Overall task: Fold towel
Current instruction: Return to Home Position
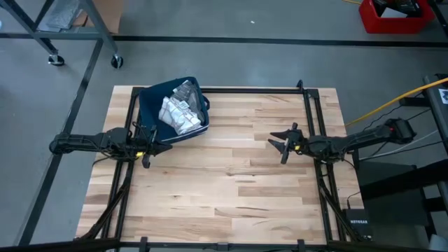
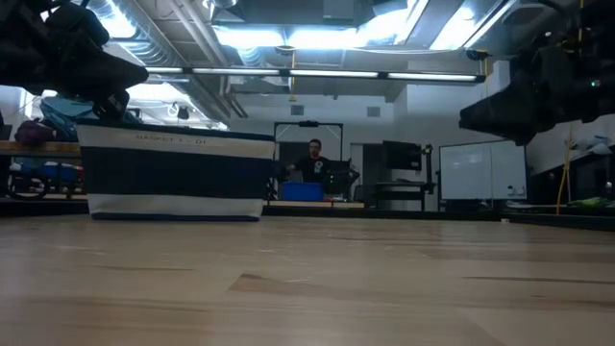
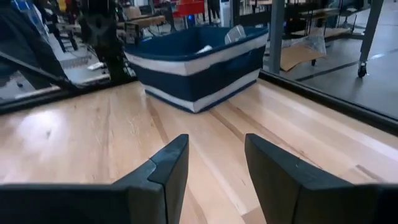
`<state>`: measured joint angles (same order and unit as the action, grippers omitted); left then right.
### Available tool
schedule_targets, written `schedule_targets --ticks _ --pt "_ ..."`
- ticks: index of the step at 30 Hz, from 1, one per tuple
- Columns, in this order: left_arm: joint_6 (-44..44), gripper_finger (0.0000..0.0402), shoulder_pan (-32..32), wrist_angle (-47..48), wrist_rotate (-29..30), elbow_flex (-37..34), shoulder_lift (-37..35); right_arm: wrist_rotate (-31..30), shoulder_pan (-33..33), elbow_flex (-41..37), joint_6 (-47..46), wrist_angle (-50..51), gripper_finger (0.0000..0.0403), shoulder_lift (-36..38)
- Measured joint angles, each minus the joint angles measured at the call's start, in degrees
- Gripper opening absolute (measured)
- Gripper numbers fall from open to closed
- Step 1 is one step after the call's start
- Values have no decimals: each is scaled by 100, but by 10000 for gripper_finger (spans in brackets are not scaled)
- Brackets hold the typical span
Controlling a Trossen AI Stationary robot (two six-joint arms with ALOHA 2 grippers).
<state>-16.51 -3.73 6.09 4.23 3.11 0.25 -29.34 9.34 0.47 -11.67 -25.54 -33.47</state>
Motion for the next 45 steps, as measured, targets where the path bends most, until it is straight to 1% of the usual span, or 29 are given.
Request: schedule_targets --ticks 3,12,27,35,45 --pt "0 4 0 2 0 0 0 2 0 0 -1 189 161 294" --pt "0 4 0 2 0 0 0 0 0 0 -1 714 161 1491" --pt "1 4 1 4 0 -2 0 0 -11 -2 -2 1304 161 2964" --pt "0 4 0 4 0 -2 0 0 -11 -4 -3 1374 161 3336" --pt "1 4 1 4 1 -2 0 0 -2 -4 -3 1502 161 3333"
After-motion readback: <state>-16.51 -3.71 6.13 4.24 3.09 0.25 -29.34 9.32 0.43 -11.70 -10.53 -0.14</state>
